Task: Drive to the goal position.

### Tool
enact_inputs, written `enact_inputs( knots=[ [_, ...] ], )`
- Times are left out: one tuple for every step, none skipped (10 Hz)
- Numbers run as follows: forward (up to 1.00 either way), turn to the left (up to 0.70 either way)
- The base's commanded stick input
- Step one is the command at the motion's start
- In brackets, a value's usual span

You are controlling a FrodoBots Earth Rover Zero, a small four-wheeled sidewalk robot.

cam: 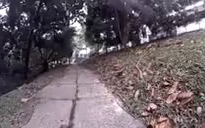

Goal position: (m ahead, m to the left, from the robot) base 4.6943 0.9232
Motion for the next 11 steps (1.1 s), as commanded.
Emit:
enact_inputs(
  knots=[
    [0.47,0.52],
    [0.5,0.5],
    [0.5,0.5],
    [0.5,0.5],
    [0.5,0.5],
    [0.6,0.43],
    [0.7,0.23],
    [0.7,0.1],
    [0.7,0.0],
    [0.7,0.0],
    [0.7,0.0]
  ],
)
